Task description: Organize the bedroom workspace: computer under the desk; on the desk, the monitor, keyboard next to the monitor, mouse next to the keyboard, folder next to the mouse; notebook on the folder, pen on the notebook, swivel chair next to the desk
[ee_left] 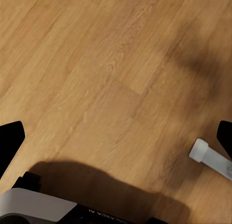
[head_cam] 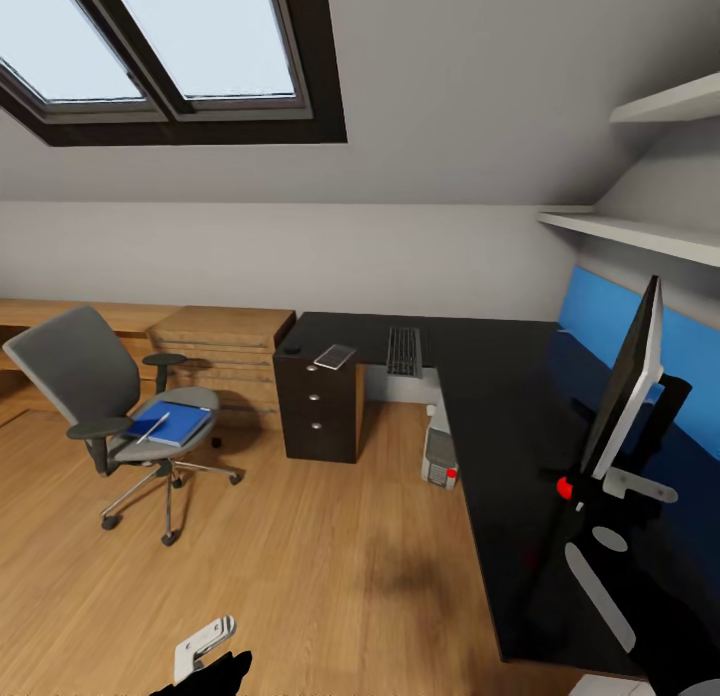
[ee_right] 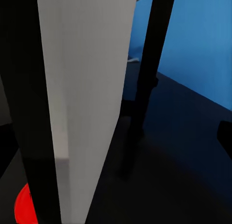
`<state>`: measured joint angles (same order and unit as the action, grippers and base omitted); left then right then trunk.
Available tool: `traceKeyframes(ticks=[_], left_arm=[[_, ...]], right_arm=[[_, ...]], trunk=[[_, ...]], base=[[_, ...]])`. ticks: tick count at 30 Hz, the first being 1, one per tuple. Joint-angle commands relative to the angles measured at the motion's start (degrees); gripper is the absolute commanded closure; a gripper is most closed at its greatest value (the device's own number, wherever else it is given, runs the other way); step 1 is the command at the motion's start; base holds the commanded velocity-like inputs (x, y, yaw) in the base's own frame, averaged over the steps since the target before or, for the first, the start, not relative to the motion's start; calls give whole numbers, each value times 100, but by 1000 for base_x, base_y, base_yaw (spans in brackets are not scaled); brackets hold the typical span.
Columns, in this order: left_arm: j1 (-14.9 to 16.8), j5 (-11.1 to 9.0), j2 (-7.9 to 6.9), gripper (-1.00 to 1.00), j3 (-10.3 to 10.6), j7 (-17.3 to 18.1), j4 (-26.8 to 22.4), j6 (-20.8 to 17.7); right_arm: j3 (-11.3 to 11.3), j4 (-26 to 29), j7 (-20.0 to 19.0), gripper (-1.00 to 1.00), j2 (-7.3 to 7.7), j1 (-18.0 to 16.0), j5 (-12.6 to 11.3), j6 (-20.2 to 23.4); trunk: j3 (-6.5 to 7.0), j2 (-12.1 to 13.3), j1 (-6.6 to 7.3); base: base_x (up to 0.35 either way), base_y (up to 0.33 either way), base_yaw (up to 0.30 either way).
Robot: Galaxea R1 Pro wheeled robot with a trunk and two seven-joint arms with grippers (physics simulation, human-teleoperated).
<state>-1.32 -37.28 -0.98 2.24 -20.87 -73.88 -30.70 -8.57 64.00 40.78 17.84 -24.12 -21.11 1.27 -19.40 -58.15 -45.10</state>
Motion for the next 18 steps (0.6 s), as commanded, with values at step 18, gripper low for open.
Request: traceKeyframes(ticks=[18], left_arm=[[0, -68, 1, -100, 22, -57, -4, -6]], right_arm=[[-24, 594, 76, -100, 0, -5, -33, 219]], trunk=[[-6, -5, 0]], base=[[-25, -34, 0]])
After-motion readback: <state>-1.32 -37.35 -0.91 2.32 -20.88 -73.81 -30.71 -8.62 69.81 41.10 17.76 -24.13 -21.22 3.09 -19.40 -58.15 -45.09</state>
